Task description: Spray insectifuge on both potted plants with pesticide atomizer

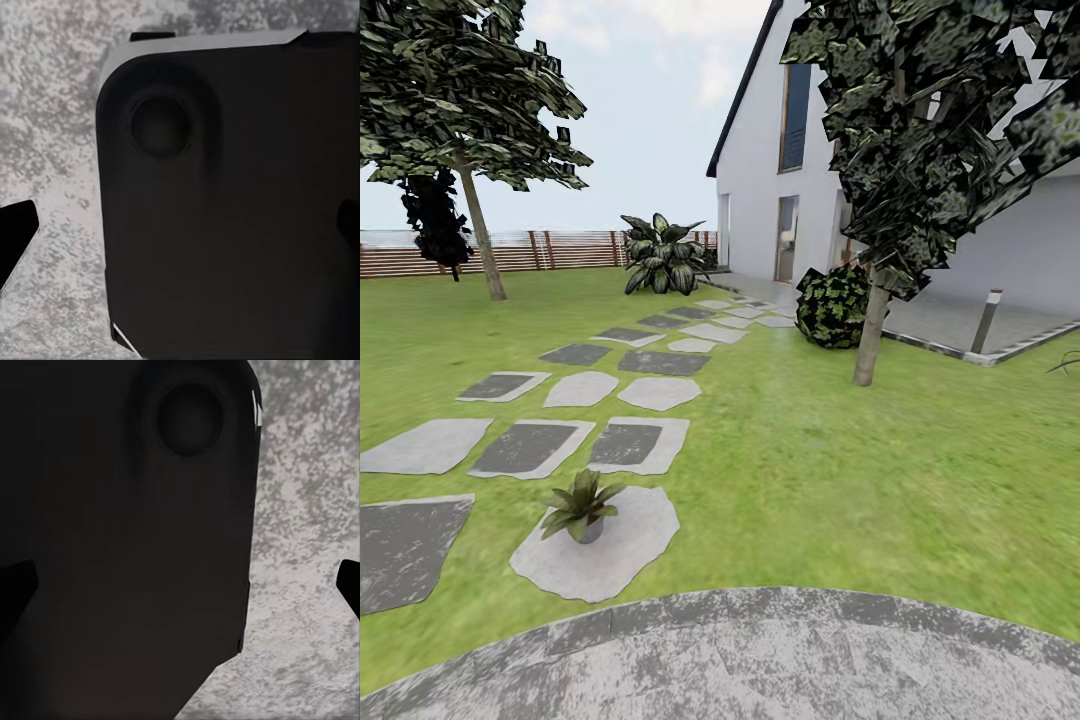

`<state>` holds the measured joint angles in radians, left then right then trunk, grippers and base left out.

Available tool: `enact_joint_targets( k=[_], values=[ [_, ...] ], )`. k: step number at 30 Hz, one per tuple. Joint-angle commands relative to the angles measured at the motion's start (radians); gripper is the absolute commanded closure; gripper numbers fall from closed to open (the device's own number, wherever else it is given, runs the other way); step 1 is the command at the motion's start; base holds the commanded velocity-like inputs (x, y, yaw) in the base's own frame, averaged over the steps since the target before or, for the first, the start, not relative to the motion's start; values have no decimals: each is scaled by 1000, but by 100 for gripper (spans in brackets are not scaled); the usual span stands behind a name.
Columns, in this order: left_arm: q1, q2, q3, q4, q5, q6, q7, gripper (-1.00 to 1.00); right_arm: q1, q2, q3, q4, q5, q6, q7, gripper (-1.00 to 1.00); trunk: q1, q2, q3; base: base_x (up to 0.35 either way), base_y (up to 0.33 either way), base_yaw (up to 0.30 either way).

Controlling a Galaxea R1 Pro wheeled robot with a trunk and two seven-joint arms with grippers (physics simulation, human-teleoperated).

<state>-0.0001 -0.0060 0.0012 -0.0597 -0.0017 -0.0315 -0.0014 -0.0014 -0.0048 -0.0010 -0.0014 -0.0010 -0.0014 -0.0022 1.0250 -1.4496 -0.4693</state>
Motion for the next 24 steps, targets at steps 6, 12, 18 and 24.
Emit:
enact_joint_targets(
  k=[6, 12, 18, 24],
  values=[
    [0, 3, 0, -34, -1, -36, 0, -100, 0, -6, -3, -9, 1, -1, 3, -100, 0, 0, -1, 0, 0, 0],
    [-2, 2, 0, -318, -1, -192, 0, -100, 0, -7, -2, -165, 1, 0, 4, -100, 0, 0, -1, 0, 0, 0],
    [-65, -2, 0, -346, -2, -245, 0, -100, 0, -9, -3, -355, 1, 0, 4, -100, 0, 0, -1, 0, 0, 0],
    [-181, -16, -1, -350, -1, -280, 0, -100, 0, -9, -6, -533, -3, 0, 4, -100, 0, 0, -1, 0, 0, 0]
  ],
)
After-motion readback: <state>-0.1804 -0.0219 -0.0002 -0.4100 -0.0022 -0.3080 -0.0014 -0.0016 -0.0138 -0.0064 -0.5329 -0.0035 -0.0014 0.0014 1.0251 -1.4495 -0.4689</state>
